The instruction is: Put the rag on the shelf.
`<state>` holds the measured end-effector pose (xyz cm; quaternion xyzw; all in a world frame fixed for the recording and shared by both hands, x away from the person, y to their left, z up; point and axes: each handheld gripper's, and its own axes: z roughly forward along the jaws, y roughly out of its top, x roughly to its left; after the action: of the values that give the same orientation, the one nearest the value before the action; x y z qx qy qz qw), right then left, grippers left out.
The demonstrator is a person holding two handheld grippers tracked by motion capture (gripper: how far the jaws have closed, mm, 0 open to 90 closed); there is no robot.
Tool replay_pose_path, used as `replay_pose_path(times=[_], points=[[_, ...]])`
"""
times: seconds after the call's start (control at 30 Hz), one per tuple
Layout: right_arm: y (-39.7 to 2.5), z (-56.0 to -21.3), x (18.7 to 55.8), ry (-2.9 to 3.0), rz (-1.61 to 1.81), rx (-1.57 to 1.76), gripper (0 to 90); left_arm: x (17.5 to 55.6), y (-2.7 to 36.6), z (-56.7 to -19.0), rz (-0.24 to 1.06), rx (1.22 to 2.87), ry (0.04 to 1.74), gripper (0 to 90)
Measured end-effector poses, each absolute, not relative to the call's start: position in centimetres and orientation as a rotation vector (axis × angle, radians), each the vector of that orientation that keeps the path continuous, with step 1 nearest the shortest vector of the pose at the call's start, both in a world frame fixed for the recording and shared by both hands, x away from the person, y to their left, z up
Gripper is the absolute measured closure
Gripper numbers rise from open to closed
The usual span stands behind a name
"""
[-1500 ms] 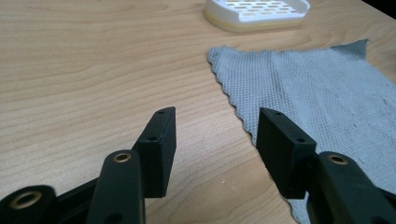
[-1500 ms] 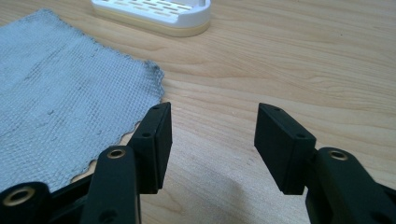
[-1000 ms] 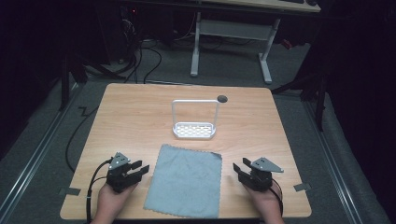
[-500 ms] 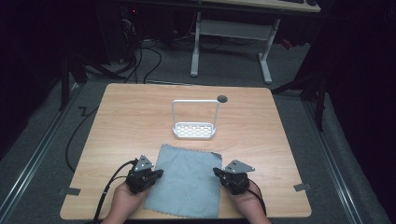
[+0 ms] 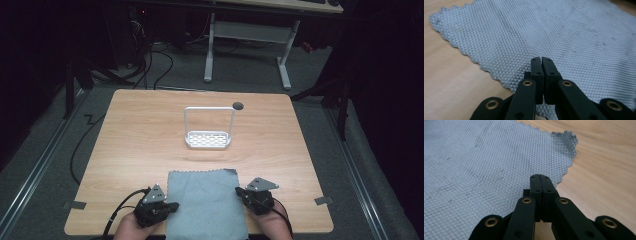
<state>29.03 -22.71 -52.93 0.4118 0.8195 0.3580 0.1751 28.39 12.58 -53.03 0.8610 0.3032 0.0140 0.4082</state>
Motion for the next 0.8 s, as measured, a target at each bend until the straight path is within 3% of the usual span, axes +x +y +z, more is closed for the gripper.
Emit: replay_pose_path(times=[0.13,0.37,0.6,0.8], points=[[-23.3,-52.7,28.3,2.305,1.037,1.161,86.6,29.0,12.8,-52.8,0.071,2.129,0.802,76.4],[-24.5,-52.2,28.3,2.223,1.079,1.202,80.1,33.3,14.6,-52.5,0.200,1.978,1.039,60.0],[-24.9,-52.0,28.5,2.181,1.099,1.212,73.4,35.9,13.1,-53.3,0.256,1.993,1.109,59.5],[-25.1,-52.0,28.6,2.166,1.104,1.218,70.9,35.8,12.3,-53.4,0.295,1.997,1.118,78.3]])
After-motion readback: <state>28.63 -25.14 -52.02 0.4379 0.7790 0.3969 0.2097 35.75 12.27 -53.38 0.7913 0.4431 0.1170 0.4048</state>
